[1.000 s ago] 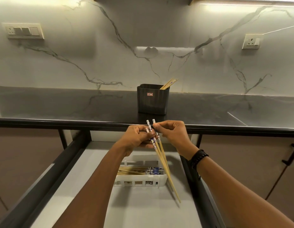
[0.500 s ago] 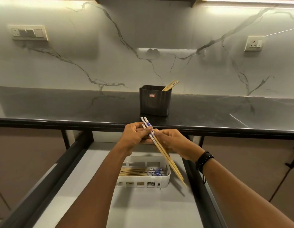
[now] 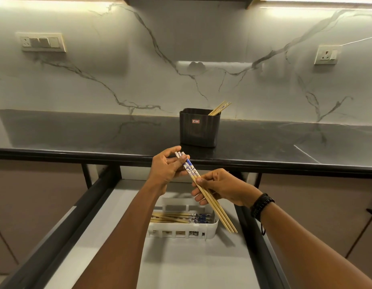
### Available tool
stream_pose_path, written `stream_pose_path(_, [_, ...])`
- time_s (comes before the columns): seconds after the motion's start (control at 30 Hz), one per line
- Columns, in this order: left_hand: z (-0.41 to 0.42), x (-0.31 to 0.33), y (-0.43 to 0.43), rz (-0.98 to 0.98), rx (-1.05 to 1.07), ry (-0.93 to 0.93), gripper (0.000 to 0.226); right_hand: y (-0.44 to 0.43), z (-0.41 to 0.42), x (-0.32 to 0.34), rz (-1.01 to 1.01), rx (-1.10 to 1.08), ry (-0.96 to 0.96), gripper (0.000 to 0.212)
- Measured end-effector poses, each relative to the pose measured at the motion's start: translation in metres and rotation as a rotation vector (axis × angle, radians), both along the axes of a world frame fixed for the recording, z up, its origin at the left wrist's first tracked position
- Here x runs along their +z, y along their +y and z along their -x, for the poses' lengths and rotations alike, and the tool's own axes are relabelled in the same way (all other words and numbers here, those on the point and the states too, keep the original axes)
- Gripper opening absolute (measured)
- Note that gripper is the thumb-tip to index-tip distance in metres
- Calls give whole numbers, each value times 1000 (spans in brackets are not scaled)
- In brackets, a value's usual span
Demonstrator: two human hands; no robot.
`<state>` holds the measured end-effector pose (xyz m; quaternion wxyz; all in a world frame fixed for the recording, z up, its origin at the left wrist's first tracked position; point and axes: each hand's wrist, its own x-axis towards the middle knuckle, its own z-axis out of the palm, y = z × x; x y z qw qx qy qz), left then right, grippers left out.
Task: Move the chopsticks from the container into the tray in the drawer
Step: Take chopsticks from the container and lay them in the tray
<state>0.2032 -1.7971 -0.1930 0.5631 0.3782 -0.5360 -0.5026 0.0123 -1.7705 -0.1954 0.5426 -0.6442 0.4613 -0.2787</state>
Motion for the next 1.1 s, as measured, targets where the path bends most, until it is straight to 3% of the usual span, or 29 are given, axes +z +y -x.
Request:
stream_pose_path(0.27, [2, -1, 1, 33, -25, -59, 22, 1, 0, 0, 1, 14, -7, 29])
stream_pose_path(0.5, [8, -2, 2, 58, -8, -94, 31, 2, -2, -1, 51, 0, -23, 26])
stream_pose_path(0.7, [13, -5, 2, -98, -30, -157, 45, 1, 3, 0, 65, -189, -337, 24])
stream_pose_path(0.87, [19, -7, 10, -167, -281, -423, 32, -7, 5, 3, 41, -378, -679, 20])
stream_pose_path(0.97, [29, -9, 14, -158, -363, -483, 20, -9, 2, 3, 27, -426, -791, 21])
stream_pose_path(1.1, [31, -11, 13, -154, -369, -422, 20, -10, 1, 1, 28, -427, -812, 23])
